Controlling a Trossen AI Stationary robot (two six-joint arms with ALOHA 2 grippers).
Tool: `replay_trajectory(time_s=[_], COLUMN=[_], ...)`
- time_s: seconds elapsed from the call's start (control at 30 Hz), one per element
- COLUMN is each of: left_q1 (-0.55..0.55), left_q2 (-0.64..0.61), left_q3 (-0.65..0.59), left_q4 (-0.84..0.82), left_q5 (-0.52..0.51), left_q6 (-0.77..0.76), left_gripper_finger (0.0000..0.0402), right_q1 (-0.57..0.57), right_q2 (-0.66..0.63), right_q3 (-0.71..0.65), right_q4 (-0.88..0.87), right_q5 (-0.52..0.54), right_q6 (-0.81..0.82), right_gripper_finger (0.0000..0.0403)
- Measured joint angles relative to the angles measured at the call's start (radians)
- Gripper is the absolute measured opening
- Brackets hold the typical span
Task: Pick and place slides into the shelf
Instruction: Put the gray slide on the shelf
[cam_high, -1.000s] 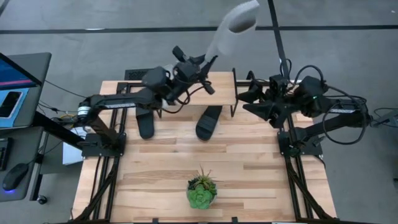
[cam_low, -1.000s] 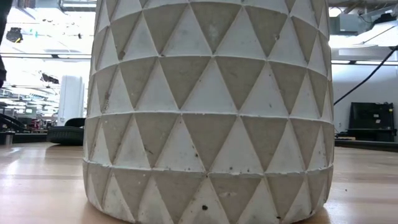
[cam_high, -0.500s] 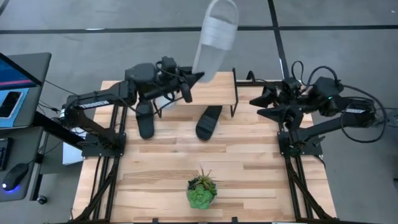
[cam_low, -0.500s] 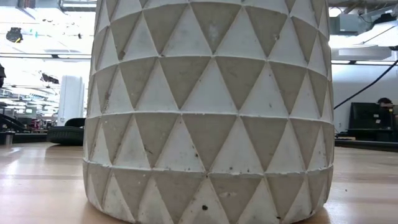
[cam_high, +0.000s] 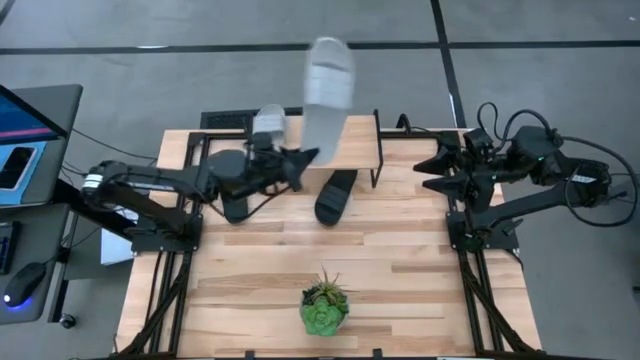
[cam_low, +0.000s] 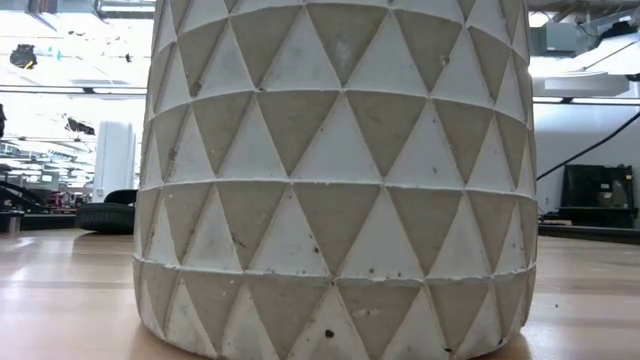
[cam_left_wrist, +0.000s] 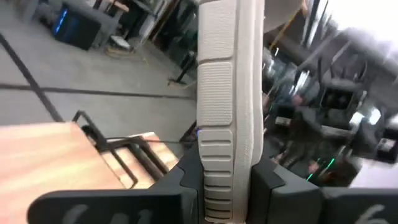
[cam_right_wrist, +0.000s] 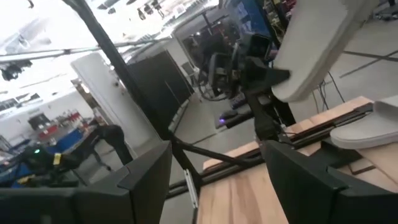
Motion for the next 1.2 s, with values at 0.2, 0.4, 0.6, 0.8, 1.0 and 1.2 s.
replay_trajectory(time_s=[0.2, 0.4, 0.6, 0.8, 1.0, 1.2], left_q1=[-0.02, -0.013, 0.062, 0.095, 0.098, 0.057], left_q2=[-0.152, -0.174, -0.165, -0.168, -0.164, -0.149], left_q3=[-0.294, -0.371, -0.368, -0.352, -0.284, -0.28], left_q4=[0.413, 0.409, 0.349, 0.156, 0.044, -0.024], left_q5=[-0.103, -0.094, 0.022, 0.099, 0.102, 0.067], left_q6=[-0.048, -0.216, -0.456, -0.642, -0.675, -0.715], left_gripper_finger=[0.0046, 0.0046, 0.0046, 0.0046, 0.0046, 0.0046], right_q1=[-0.002, -0.028, -0.052, -0.067, -0.085, -0.119], right_q2=[-0.006, -0.005, -0.005, -0.005, -0.005, -0.005], right_q3=[0.0, 0.0, 0.0, 0.0, 0.0, 0.0], right_q4=[-0.01, -0.012, -0.038, -0.08, -0.11, -0.143], right_q5=[0.002, 0.003, 0.003, 0.003, 0.003, 0.003], right_q6=[-0.007, -0.007, 0.0, 0.0, 0.0, 0.0], right_gripper_finger=[0.0249, 0.0249, 0.0249, 0.0249, 0.0249, 0.0249])
